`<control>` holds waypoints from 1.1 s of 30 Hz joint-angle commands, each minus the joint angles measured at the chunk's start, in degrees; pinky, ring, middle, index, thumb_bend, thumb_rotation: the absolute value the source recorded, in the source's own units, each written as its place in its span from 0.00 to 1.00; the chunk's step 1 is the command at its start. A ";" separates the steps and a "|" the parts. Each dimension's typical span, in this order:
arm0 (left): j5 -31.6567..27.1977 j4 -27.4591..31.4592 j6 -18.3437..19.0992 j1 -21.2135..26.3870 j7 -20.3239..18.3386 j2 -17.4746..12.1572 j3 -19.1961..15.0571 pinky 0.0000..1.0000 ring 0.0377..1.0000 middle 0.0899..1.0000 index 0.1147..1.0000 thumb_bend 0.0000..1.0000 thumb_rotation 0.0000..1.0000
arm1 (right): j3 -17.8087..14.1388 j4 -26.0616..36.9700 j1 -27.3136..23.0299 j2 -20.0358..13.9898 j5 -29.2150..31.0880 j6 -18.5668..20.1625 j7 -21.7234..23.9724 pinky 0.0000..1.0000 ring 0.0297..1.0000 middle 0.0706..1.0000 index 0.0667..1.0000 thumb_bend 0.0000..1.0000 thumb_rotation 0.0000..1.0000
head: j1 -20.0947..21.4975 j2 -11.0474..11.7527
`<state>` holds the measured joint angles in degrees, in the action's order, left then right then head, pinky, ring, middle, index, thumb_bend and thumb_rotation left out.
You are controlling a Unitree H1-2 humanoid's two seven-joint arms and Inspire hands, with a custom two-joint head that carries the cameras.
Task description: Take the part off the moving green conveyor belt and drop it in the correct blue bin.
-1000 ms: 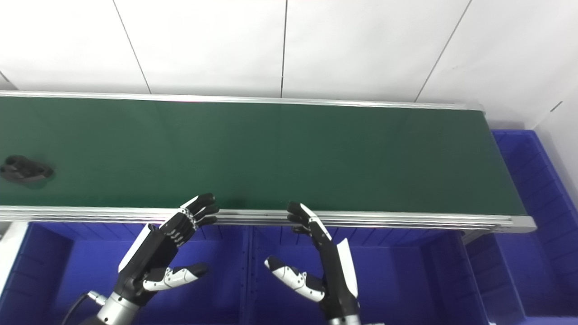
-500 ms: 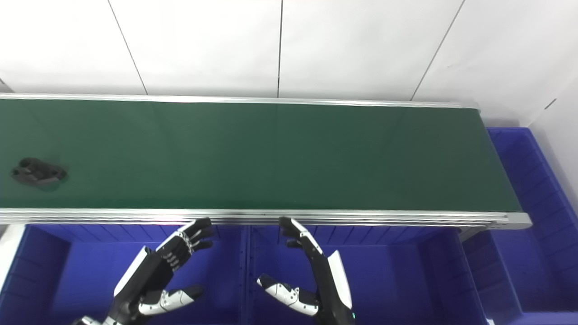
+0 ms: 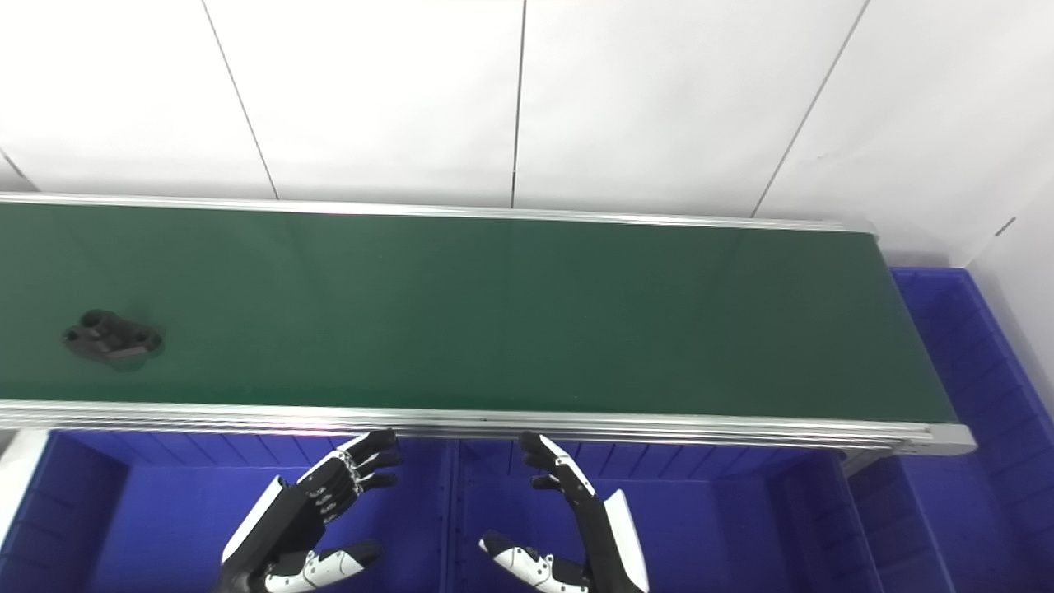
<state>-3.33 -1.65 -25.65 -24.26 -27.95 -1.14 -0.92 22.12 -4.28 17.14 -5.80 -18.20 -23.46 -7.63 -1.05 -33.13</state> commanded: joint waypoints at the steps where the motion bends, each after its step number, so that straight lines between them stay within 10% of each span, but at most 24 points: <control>1: 0.14 0.39 -1.28 0.59 0.31 -0.12 -0.02 0.81 0.86 0.88 0.84 0.79 0.34 | 0.34 0.62 -0.19 -0.01 0.55 -3.43 -1.66 0.72 0.80 0.83 0.84 0.67 0.43 | -0.18 -0.17; 7: 2.97 0.74 -1.28 1.17 3.93 -1.15 1.43 0.79 0.85 0.88 0.85 0.75 0.34 | -0.09 1.64 -0.17 -0.84 0.39 -3.45 -1.91 0.71 0.79 0.83 0.85 0.67 0.46 | -2.95 -0.31; 16: 6.27 2.79 -1.28 0.67 11.00 -2.81 7.83 0.75 0.82 0.86 0.81 0.79 0.31 | -1.49 4.59 -1.51 -3.22 3.14 -3.44 -1.53 0.76 0.82 0.86 0.88 0.65 0.54 | -21.30 4.32; 33: 10.57 3.74 -1.28 1.84 29.33 -11.08 19.54 0.73 0.81 0.84 0.79 0.82 0.32 | -1.58 6.86 -7.45 -3.66 3.08 -3.42 -0.08 0.80 0.83 0.86 0.92 0.55 0.59 | -24.81 4.72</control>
<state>7.73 0.94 -25.64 -22.60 -0.39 -11.39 17.95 20.54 0.25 11.46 -9.97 -14.36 -23.51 -7.35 -25.94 -28.39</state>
